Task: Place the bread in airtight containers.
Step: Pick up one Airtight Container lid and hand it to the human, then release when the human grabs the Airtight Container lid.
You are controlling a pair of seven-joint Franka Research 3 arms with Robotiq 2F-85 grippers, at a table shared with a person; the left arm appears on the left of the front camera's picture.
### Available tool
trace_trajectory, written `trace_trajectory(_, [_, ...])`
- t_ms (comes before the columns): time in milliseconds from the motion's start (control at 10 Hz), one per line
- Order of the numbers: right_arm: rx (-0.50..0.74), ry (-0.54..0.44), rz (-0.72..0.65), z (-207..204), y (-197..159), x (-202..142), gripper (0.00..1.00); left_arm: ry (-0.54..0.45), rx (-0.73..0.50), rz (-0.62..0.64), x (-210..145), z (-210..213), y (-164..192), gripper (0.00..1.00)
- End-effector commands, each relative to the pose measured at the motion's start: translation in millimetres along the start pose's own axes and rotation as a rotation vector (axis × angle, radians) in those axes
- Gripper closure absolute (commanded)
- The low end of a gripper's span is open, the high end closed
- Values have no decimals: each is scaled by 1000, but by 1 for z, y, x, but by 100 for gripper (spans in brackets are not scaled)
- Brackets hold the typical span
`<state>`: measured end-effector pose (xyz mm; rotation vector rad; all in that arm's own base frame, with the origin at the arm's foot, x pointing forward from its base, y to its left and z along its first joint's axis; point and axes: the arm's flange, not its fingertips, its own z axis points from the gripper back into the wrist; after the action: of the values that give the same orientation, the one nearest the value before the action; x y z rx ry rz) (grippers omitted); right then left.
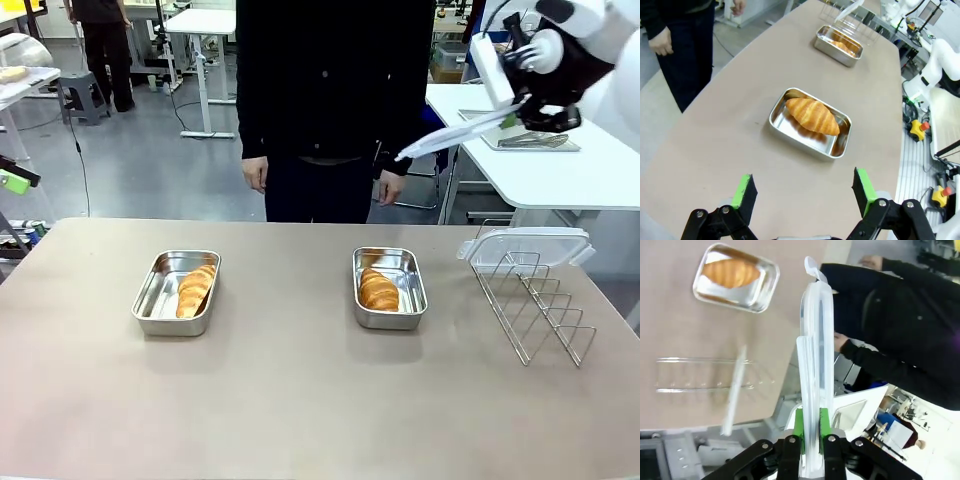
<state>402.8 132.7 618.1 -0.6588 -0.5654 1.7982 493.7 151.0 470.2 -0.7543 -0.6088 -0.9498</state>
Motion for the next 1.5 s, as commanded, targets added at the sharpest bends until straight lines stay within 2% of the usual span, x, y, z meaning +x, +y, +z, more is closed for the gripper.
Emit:
trace_trajectory(0, [-15,-101,-14,-35,-43,-24,100,7,2,-9,1,0,-1,0])
trace_trajectory(100, [-22,-140,-42,-55,-57,-37,100,7,2,-9,1,0,-1,0])
trace_trajectory(400, [14,-158,-57,-88,-73,-47,100,7,2,-9,1,0,-1,0])
trace_trajectory(500, [38,-115,-63,-91,-73,-47,100,7,2,-9,1,0,-1,0])
trace_trajectory(600, [7,-129,-83,-92,-63,-39,100,7,2,-9,1,0,-1,0])
trace_trajectory(1400, [7,-129,-83,-92,-63,-39,100,7,2,-9,1,0,-1,0])
